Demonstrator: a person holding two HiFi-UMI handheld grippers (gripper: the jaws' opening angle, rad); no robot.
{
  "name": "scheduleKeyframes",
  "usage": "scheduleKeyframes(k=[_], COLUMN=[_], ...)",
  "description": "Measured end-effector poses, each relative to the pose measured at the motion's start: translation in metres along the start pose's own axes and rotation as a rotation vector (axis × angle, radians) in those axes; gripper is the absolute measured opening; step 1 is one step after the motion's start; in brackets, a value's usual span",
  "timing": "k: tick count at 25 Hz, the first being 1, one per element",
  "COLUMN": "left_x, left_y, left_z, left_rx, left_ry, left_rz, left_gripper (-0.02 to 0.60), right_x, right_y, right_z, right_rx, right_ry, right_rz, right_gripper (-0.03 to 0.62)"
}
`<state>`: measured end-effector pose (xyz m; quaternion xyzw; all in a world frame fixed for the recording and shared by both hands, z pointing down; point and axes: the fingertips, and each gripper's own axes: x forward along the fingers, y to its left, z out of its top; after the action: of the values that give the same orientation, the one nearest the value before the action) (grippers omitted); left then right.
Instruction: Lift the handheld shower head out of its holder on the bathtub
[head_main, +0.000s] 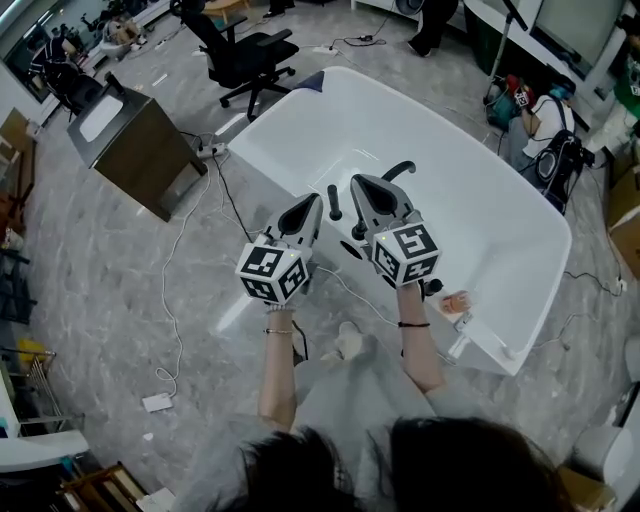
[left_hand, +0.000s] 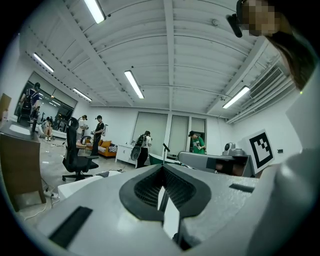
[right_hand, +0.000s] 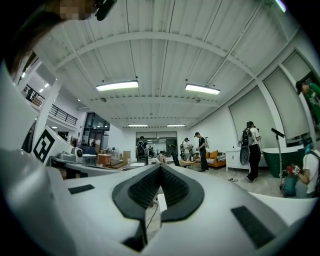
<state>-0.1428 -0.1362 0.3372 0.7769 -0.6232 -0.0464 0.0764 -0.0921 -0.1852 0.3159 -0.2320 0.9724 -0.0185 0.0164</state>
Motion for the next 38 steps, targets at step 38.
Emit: scheduleKeyframes(k=[38], left_x=[0.068], left_y=[0.109], left_z=[-0.074], left_rx=[-0.049], left_ry=[0.195], left_rz=[-0.262], left_gripper=[0.005], right_x=[0.092], right_y=[-0.043], right_z=[-0.081], right_rx=[0.037], right_ry=[0.048], right_rz=[-0.403], right_gripper=[0.0])
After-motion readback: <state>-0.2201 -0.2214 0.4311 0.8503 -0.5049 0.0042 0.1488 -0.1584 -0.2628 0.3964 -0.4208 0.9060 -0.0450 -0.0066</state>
